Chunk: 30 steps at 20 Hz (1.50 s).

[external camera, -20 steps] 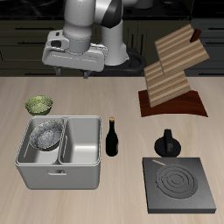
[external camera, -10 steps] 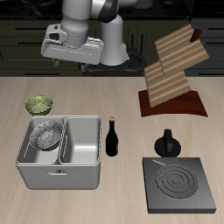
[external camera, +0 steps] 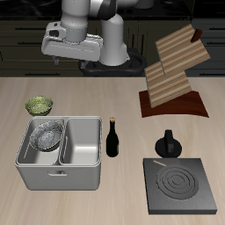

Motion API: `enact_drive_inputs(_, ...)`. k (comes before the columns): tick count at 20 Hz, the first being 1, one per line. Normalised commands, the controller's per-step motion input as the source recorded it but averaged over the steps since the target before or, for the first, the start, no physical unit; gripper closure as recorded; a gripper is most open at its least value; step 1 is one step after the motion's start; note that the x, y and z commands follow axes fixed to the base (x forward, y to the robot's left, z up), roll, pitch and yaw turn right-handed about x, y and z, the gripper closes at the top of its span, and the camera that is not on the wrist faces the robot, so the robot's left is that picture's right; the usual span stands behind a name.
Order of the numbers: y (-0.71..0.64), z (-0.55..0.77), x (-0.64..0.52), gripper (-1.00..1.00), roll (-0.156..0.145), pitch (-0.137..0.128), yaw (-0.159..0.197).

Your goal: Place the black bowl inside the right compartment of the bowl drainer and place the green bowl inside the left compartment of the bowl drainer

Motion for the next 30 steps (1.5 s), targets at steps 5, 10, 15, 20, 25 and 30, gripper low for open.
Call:
enact_drive_inputs(5, -0.35, -0.11, -0.17, -1.0, 0.028, 0.013, -0.01)
enact_drive_inputs(10, -0.37, 0.0, -0.19, -1.0, -0.03, -0.023, -0.008)
enact_drive_inputs(15, -0.39, -0.03, -0.12, -1.0, -0.001, -0.004, -0.009)
enact_drive_inputs(20, -0.26, -0.05, -0.04, -1.0, 0.002, -0.006, 0.023)
enact_drive_inputs(25, -0.04, -0.1, 0.06, -1.0, 0.035, -0.022, 0.04)
enact_drive_inputs(30, -0.1, -0.23, 0.12, -1.0, -0.017, -0.001, -0.007)
